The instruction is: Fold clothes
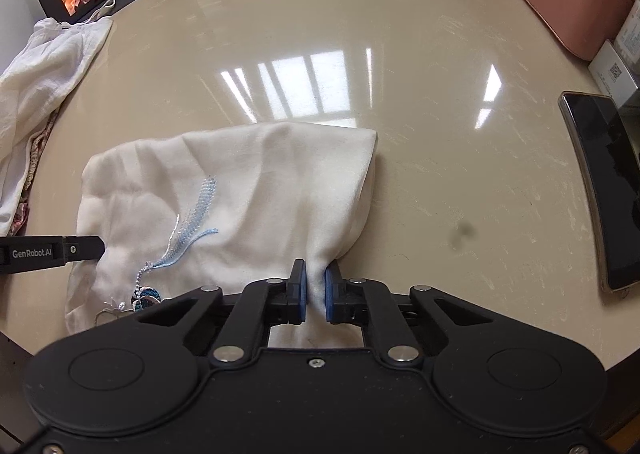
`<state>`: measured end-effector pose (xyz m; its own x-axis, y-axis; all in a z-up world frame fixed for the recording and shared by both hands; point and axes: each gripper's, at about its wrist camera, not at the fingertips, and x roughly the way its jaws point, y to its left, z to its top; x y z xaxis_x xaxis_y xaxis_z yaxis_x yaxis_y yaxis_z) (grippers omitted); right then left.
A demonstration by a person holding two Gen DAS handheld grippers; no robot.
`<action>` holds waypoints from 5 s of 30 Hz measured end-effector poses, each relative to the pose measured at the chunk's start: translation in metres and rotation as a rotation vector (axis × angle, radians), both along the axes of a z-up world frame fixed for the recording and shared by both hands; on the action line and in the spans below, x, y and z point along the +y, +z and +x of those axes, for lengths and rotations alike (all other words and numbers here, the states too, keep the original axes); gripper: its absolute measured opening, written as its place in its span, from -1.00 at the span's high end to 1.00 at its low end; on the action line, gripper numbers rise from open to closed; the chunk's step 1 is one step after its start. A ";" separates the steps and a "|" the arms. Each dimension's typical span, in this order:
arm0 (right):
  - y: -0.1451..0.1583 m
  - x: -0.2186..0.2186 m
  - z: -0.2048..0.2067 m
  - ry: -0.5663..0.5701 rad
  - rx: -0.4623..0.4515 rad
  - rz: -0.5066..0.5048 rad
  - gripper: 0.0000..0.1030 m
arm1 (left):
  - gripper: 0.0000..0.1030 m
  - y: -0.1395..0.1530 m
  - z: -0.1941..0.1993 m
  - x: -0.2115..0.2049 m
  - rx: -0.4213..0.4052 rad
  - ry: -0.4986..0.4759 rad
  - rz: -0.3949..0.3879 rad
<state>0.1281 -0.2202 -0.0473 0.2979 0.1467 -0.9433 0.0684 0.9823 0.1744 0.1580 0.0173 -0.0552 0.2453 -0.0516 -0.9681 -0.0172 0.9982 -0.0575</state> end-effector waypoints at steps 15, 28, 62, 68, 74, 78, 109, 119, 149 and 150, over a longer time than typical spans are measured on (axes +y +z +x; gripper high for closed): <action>0.027 -0.007 0.021 0.027 -0.076 0.029 0.88 | 0.94 0.032 0.015 0.002 -0.102 0.010 -0.038; 0.089 -0.002 0.061 -0.002 -0.166 0.003 0.88 | 0.94 0.095 0.058 0.002 -0.181 -0.052 -0.066; 0.186 -0.029 0.301 0.091 -0.248 -0.072 0.88 | 0.94 0.172 0.286 -0.029 -0.273 -0.009 -0.149; 0.163 -0.053 0.352 0.112 -0.250 -0.056 0.88 | 0.94 0.144 0.337 -0.048 -0.259 -0.006 -0.133; 0.121 -0.067 0.405 0.118 -0.205 -0.039 0.88 | 0.94 0.110 0.393 -0.069 -0.235 -0.011 -0.101; 0.093 -0.077 0.440 0.122 -0.175 -0.028 0.88 | 0.94 0.078 0.427 -0.087 -0.167 -0.003 -0.068; 0.014 -0.061 0.460 0.261 -0.231 -0.106 0.71 | 0.82 0.013 0.449 -0.080 -0.195 0.070 -0.084; 0.007 -0.066 0.448 0.266 -0.232 -0.022 -0.27 | 0.07 0.017 0.440 -0.067 -0.236 0.130 -0.103; 0.090 -0.028 0.341 0.200 -0.288 -0.161 -0.99 | -1.00 0.095 0.288 -0.033 -0.299 0.041 -0.031; 0.094 -0.026 0.339 0.188 -0.287 -0.159 -0.99 | -1.00 0.097 0.283 -0.030 -0.298 0.042 -0.029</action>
